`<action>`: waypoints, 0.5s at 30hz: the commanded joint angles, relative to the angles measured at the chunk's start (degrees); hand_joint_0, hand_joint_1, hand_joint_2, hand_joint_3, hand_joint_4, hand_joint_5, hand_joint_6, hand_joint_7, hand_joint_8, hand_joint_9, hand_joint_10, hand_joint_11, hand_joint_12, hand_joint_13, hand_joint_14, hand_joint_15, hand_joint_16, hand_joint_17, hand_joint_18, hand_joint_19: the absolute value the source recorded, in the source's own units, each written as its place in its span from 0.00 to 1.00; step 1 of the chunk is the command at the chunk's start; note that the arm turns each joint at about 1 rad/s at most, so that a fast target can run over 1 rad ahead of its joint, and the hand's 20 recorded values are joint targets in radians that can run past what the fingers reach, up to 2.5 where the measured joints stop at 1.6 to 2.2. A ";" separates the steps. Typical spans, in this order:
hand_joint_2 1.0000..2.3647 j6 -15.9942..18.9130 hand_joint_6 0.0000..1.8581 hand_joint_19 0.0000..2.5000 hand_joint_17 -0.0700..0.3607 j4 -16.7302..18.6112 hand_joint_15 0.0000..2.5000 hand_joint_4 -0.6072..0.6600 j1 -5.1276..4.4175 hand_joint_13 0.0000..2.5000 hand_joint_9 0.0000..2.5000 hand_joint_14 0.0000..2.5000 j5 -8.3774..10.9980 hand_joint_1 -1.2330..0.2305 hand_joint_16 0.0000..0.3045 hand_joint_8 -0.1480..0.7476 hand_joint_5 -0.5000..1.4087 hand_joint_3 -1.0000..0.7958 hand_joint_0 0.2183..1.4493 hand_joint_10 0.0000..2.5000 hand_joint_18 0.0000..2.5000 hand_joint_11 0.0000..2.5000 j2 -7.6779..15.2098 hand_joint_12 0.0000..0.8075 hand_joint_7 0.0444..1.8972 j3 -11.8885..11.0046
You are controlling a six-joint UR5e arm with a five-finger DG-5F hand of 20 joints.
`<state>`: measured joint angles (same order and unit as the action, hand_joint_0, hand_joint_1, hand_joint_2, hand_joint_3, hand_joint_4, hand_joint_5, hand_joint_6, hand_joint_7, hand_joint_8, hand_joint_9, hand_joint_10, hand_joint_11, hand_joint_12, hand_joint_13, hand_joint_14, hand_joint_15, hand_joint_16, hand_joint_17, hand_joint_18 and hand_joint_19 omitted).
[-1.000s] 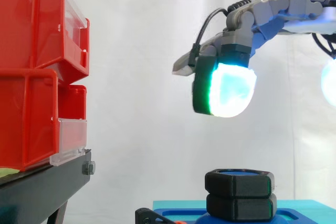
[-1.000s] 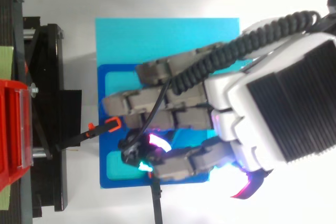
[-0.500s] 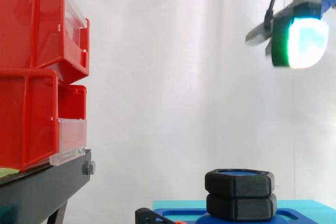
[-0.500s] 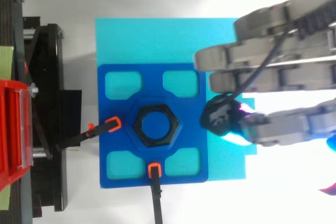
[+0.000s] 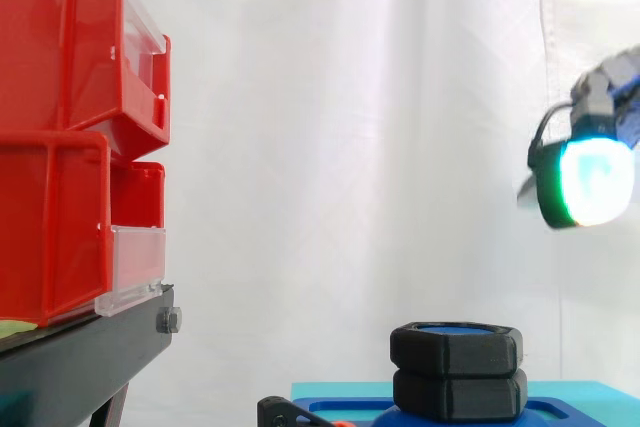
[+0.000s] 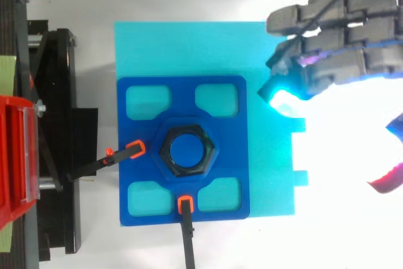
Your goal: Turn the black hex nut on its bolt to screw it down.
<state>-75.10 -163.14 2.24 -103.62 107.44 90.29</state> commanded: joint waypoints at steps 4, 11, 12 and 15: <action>0.00 28.96 0.27 0.23 0.42 -0.69 0.01 0.69 -0.22 0.22 0.29 0.00 4.48 0.57 0.16 0.41 0.18 0.28 0.22 0.00 0.24 0.03 -0.04 0.41 0.47 0.50; 0.00 29.05 0.27 0.22 0.43 -0.69 0.00 0.67 -0.13 0.20 0.27 0.00 4.57 0.56 0.17 0.41 0.17 0.28 0.22 0.00 0.23 0.03 -0.04 0.42 0.47 0.50; 0.00 28.96 0.27 0.22 0.43 -0.60 0.00 0.67 -0.22 0.20 0.27 0.00 4.57 0.56 0.17 0.41 0.17 0.28 0.22 0.00 0.23 0.02 -0.04 0.42 0.47 0.50; 0.00 29.05 0.27 0.23 0.42 -0.69 0.00 0.66 -0.22 0.19 0.26 0.00 4.57 0.55 0.16 0.40 0.17 0.28 0.22 0.00 0.22 0.03 -0.04 0.41 0.47 0.50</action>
<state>-52.25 -163.80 2.05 -99.07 107.40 90.79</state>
